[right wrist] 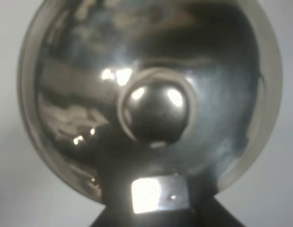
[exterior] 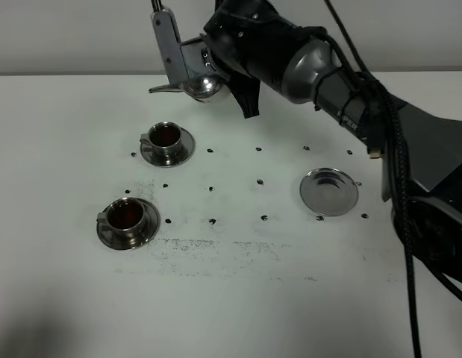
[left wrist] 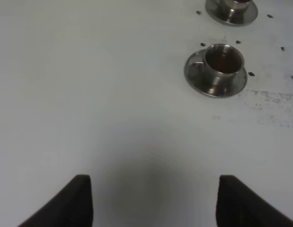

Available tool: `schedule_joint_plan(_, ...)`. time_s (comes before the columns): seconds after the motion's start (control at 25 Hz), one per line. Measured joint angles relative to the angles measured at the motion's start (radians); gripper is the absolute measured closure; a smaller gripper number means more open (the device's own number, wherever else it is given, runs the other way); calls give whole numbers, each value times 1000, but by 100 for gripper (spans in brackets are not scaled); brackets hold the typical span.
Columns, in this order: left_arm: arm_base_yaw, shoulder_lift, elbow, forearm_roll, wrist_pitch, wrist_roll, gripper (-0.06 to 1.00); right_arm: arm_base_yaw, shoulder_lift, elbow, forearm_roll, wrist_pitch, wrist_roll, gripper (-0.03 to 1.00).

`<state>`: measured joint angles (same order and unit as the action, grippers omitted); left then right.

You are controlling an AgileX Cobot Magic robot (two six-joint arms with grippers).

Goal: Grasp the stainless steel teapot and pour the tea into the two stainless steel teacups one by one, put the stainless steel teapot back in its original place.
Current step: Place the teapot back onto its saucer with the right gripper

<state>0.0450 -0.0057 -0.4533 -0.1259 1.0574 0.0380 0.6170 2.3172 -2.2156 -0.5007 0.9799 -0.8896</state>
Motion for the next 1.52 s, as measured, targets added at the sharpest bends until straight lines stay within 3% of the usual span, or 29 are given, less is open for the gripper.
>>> schedule_joint_plan(0.32, 0, 0, 0, 0, 0, 0, 40, -9, -231, 378, 260, -72, 193, 79)
schedule_joint_plan(0.52, 0, 0, 0, 0, 0, 0, 40, -14, -252, 479, 386, -74, 371, 79)
schedule_joint_plan(0.64, 0, 0, 0, 0, 0, 0, 40, -18, -244, 502, 400, -81, 483, 79)
schedule_joint_plan(0.84, 0, 0, 0, 0, 0, 0, 40, -19, -205, 502, 402, -94, 562, 79)
schedule_joint_plan(1.52, 0, 0, 0, 0, 0, 0, 40, -19, -136, 504, 405, -113, 595, 79)
